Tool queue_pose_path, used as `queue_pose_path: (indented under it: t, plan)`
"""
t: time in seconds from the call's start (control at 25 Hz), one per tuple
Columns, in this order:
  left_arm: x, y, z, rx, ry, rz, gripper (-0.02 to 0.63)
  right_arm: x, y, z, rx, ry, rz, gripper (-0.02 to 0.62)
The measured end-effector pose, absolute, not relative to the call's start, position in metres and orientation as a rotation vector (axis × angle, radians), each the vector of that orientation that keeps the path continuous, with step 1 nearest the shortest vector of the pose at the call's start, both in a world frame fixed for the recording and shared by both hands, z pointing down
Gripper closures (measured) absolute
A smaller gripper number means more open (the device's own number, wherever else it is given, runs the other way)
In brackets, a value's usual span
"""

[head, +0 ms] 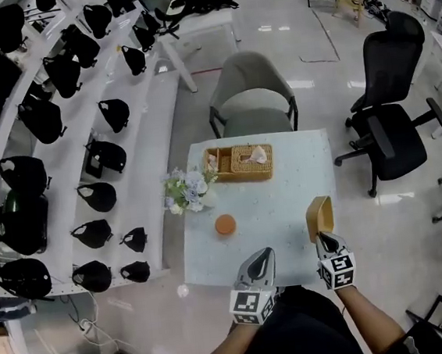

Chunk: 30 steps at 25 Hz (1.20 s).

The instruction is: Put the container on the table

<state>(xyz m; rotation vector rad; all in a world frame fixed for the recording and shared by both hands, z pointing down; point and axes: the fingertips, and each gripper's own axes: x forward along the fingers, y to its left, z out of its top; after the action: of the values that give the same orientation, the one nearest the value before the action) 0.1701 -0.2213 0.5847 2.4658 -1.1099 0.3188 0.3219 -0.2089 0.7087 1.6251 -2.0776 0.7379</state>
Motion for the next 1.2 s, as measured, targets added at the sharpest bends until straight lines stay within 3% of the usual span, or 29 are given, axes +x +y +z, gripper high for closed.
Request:
queue_pose_path:
  t: [0.52,1.2]
  plan:
    - [0.170,-0.296,0.618,2.433,-1.029,0.283,0.594,0.331,-0.268,0.794,1.555,-1.850,0.859,0.588]
    - [0.173,-0.310,0.654,2.437,-0.938,0.406,0.594,0.329,-0.339,0.885,1.490,-1.707,1.068,0.586]
